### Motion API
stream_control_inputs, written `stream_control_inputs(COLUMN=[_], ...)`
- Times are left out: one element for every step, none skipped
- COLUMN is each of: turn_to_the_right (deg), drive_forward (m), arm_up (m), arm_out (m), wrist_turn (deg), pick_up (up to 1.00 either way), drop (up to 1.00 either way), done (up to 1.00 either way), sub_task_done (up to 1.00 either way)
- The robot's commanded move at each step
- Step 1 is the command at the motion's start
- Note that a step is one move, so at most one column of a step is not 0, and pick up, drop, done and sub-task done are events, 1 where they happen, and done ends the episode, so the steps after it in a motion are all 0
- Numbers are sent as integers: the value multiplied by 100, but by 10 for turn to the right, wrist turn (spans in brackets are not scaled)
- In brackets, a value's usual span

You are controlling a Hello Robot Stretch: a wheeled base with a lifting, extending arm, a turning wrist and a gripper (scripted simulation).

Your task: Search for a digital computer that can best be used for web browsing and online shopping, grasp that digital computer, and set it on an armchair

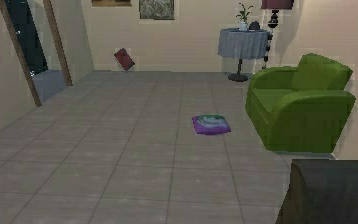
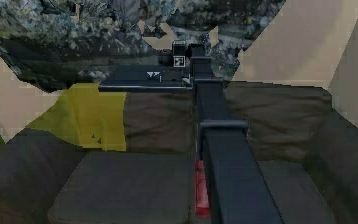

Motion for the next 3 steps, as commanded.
stream_control_inputs(turn_to_the_right=[0, 0, 0], drive_forward=[0, 0, 0], arm_up=[0, 0, 0], arm_out=[0, 0, 0], wrist_turn=[-450, -450, -450], pick_up=[0, 0, 0], drop=[0, 0, 0], done=[0, 0, 0], sub_task_done=[0, 0, 0])
